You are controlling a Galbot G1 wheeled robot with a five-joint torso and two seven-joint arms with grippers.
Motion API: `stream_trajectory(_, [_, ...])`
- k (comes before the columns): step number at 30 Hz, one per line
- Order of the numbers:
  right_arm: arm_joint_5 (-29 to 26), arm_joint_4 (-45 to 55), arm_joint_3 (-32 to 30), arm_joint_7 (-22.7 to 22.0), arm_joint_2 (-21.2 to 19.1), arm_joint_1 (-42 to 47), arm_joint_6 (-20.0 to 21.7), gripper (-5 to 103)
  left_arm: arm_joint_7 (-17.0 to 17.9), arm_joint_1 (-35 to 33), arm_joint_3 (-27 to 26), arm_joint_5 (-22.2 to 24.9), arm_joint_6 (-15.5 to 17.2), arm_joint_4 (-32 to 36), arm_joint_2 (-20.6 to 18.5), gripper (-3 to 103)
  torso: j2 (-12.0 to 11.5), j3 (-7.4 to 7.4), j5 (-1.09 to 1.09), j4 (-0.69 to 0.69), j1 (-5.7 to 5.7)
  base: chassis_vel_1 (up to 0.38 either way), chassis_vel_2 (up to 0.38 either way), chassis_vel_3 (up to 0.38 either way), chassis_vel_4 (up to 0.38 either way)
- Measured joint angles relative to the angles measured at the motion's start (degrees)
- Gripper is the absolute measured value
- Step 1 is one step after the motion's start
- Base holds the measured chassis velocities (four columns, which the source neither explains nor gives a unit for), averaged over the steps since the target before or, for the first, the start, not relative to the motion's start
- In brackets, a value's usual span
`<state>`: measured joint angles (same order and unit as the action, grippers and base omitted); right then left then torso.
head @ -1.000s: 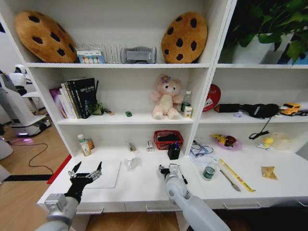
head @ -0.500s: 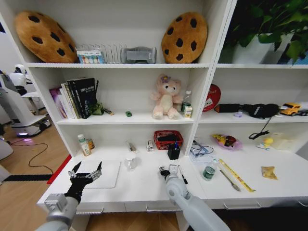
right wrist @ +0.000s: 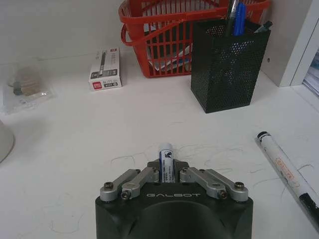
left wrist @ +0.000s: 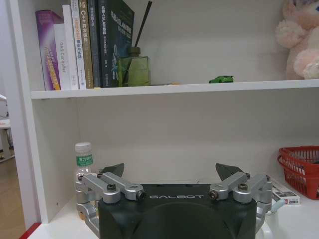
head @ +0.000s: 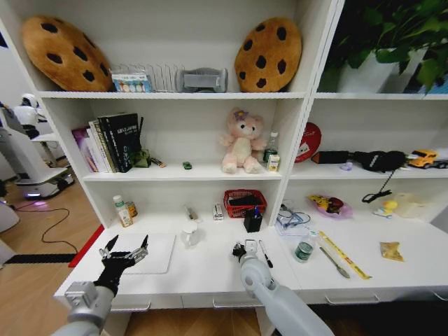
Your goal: Organize the objects on the table.
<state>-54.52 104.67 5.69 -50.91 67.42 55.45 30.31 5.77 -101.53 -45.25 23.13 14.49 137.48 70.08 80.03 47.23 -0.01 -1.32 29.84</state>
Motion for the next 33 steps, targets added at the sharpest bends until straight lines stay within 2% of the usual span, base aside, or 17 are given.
stream_trajectory(4, [-0.1, 0.4, -0.1, 0.4, -0.2, 0.0, -0.5, 11, 0.0, 0.0, 0.0, 0.0, 0.0, 0.0, 0.0, 100, 0.0, 0.00, 0.00, 0.00, 0.00, 0.000, 0.000, 0.000, 0.000])
stream_trajectory(7, [1.3, 1.4, -0.5, 2.8, -0.6, 0.0, -2.5, 11, 0.0, 0.0, 0.0, 0.0, 0.0, 0.0, 0.0, 100, 0.0, 0.00, 0.00, 0.00, 0.00, 0.000, 0.000, 0.000, 0.000])
stream_trajectory(8, [3.2, 2.0, -0.7, 4.7, -1.0, 0.0, -3.9, 11, 0.0, 0.0, 0.0, 0.0, 0.0, 0.0, 0.0, 100, 0.0, 0.00, 0.01, 0.00, 0.00, 0.000, 0.000, 0.000, 0.000])
stream_trajectory(9, [8.4, 3.2, -1.5, 9.3, -2.0, 0.0, -6.5, 11, 0.0, 0.0, 0.0, 0.0, 0.0, 0.0, 0.0, 100, 0.0, 0.00, 0.00, 0.00, 0.00, 0.000, 0.000, 0.000, 0.000])
stream_trajectory(10, [8.4, 3.2, -1.5, 9.3, -2.0, 0.0, -6.5, 11, 0.0, 0.0, 0.0, 0.0, 0.0, 0.0, 0.0, 100, 0.0, 0.00, 0.00, 0.00, 0.00, 0.000, 0.000, 0.000, 0.000])
stream_trajectory(11, [12.1, 3.6, -2.2, 12.3, -2.6, 0.0, -8.1, 11, 0.0, 0.0, 0.0, 0.0, 0.0, 0.0, 0.0, 100, 0.0, 0.00, 0.00, 0.00, 0.00, 0.000, 0.000, 0.000, 0.000])
stream_trajectory(13, [21.6, 3.2, -5.1, 19.8, -3.6, -0.3, -13.2, 11, 0.0, 0.0, 0.0, 0.0, 0.0, 0.0, 0.0, 100, 0.0, 0.00, 0.00, 0.00, -0.01, 0.000, 0.000, 0.000, 0.000])
stream_trajectory(14, [21.6, 3.2, -5.1, 19.8, -3.6, -0.3, -13.2, 11, 0.0, 0.0, 0.0, 0.0, 0.0, 0.0, 0.0, 100, 0.0, 0.00, 0.00, 0.00, -0.01, 0.000, 0.000, 0.000, 0.000])
stream_trajectory(17, [32.5, -0.7, -9.8, 29.8, -4.1, -1.6, -22.2, 11, 0.0, 0.0, 0.0, 0.0, 0.0, 0.0, 0.0, 100, 0.0, 0.00, 0.00, 0.00, -0.01, 0.000, 0.000, 0.000, 0.000])
stream_trajectory(18, [32.5, -0.7, -9.8, 29.8, -4.1, -1.6, -22.2, 11, 0.0, 0.0, 0.0, 0.0, 0.0, 0.0, 0.0, 100, 0.0, 0.00, 0.00, 0.00, -0.01, 0.000, 0.000, 0.000, 0.000])
stream_trajectory(20, [39.6, -5.2, -12.7, 37.0, -3.9, -2.7, -30.6, 11, 0.0, 0.0, 0.0, 0.0, 0.0, 0.0, 0.0, 100, 0.0, 0.00, 0.00, 0.00, -0.01, 0.000, 0.000, 0.000, 0.000])
stream_trajectory(21, [39.6, -5.2, -12.7, 37.0, -3.9, -2.7, -30.6, 11, 0.0, 0.0, 0.0, 0.0, 0.0, 0.0, 0.0, 100, 0.0, 0.00, 0.00, 0.00, -0.01, 0.000, 0.000, 0.000, 0.000])
stream_trajectory(23, [44.5, -10.4, -14.9, 40.9, -2.7, -3.6, -37.5, 11, 0.0, 0.0, 0.0, 0.0, 0.0, 0.0, 0.0, 100, 0.0, 0.00, 0.00, 0.00, 0.00, 0.000, 0.000, 0.000, 0.000])
stream_trajectory(24, [45.6, -12.5, -15.6, 41.7, -2.0, -3.8, -39.3, 11, 0.0, 0.0, 0.0, 0.0, 0.0, 0.0, 0.0, 100, 0.0, 0.00, 0.01, 0.00, 0.00, 0.000, 0.000, 0.000, 0.000])
stream_trajectory(33, [44.8, -20.6, -17.1, 44.7, 2.2, -5.4, -43.9, 11, 0.0, 0.0, 0.0, 0.0, 0.0, 0.0, 0.0, 100, 0.0, 0.00, 0.00, 0.00, 0.00, 0.000, 0.000, 0.000, 0.000])
